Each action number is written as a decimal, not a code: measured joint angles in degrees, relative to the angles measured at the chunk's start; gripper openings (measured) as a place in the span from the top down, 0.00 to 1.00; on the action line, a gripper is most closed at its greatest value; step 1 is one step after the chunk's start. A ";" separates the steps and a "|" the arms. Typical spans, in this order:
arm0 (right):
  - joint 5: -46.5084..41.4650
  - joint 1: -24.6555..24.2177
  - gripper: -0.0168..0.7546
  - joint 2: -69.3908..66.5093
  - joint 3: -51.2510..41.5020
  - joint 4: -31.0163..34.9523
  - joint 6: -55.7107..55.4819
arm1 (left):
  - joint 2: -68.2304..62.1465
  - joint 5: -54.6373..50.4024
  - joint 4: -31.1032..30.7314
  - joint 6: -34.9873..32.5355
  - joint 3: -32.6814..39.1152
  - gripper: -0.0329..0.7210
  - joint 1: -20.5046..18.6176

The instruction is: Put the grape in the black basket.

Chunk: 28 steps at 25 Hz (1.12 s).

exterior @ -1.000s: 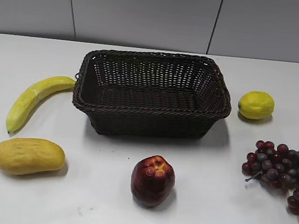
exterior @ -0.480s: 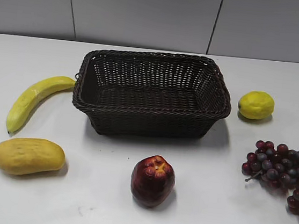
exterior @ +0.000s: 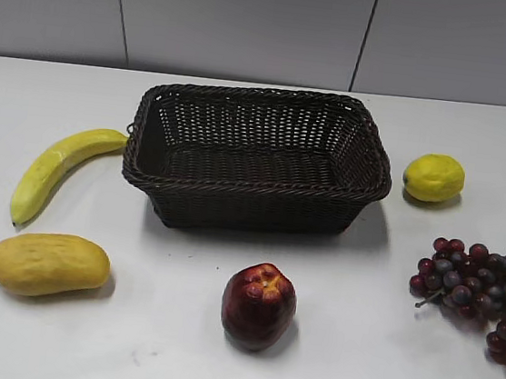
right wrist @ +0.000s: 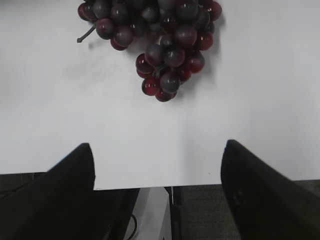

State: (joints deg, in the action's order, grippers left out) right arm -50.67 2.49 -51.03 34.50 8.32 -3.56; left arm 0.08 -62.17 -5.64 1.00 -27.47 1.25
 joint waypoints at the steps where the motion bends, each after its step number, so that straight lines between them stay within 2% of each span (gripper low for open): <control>1: 0.83 0.00 0.21 -2.10 0.39 0.00 -0.42 | 0.00 0.00 0.00 0.00 0.00 0.67 0.00; 14: 22.84 0.00 0.21 -31.19 0.75 -1.12 -3.68 | 0.00 0.00 0.00 0.00 0.00 0.67 0.00; 23: 28.28 0.00 0.22 -40.46 0.75 -1.73 -4.93 | 0.00 0.00 0.00 0.00 0.00 0.67 0.00; 25: 28.63 0.00 0.29 -40.85 0.75 -1.77 -4.93 | 0.00 0.00 0.00 0.00 0.00 0.67 0.00; 28: 28.86 0.00 0.54 -40.85 0.75 -1.77 -4.93 | 0.00 0.00 0.00 0.00 0.00 0.67 0.00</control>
State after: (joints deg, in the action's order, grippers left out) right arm -21.81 2.49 -91.88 35.25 6.55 -8.48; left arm 0.08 -62.17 -5.64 1.00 -27.47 1.25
